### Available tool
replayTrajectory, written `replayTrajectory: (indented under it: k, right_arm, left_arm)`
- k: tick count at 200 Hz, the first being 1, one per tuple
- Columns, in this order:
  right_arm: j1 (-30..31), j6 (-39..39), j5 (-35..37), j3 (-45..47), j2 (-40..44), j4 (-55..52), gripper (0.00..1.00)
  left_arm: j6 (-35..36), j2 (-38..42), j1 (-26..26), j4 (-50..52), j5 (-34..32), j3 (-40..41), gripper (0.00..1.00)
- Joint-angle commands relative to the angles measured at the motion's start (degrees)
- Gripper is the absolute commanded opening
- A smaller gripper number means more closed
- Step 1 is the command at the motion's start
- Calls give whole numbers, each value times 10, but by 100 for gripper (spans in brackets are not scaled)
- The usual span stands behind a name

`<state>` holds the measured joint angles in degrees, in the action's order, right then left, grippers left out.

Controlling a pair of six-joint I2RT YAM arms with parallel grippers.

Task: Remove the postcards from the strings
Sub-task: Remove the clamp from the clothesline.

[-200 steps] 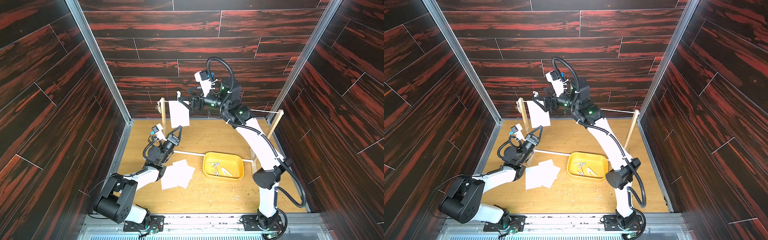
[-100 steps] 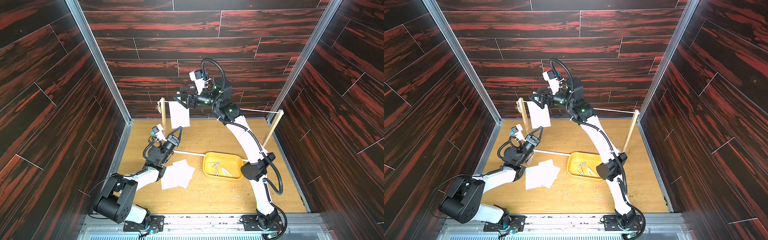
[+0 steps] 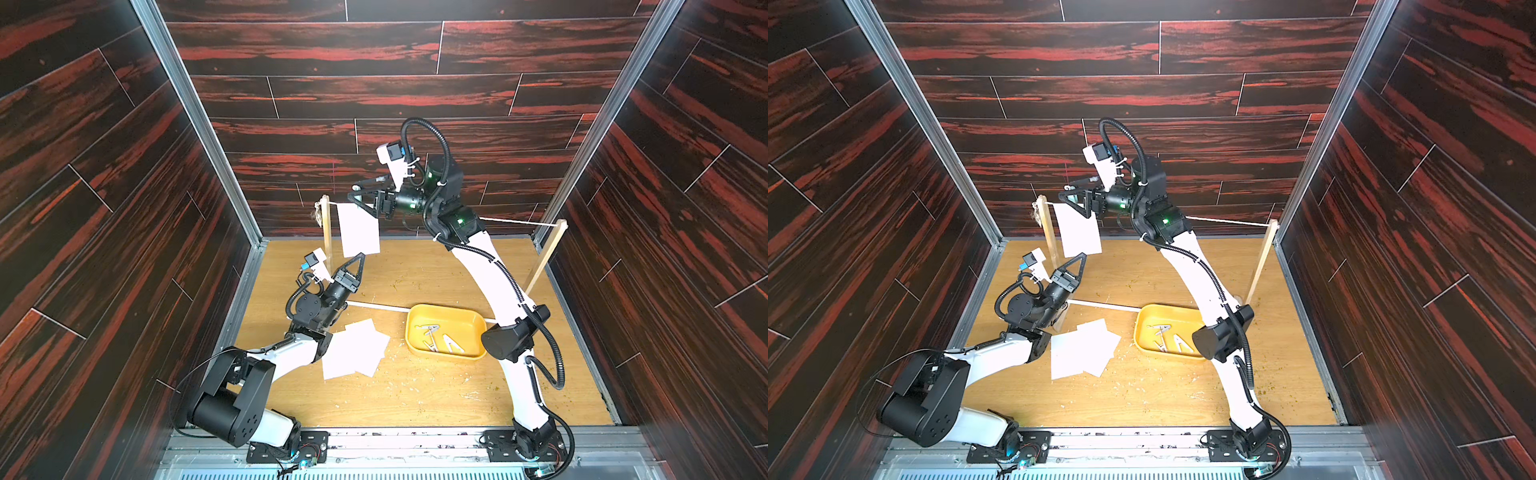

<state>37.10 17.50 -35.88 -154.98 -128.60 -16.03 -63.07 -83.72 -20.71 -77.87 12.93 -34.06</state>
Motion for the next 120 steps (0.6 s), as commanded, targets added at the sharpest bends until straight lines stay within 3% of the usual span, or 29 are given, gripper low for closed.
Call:
replayTrajectory:
  k: [1,70,120]
  right_arm:
    - [-1,-3,-16,4,-29,-6,55]
    - [-1,-10,-9,7,-26,-19,35]
    - [-2,-11,9,8,-19,-15,30]
  left_arm:
    - [-9,8,-1,-22,5,-4,0]
    - [-7,10,-1,-19,6,-4,0]
    - [-6,8,-1,-19,6,2,0]
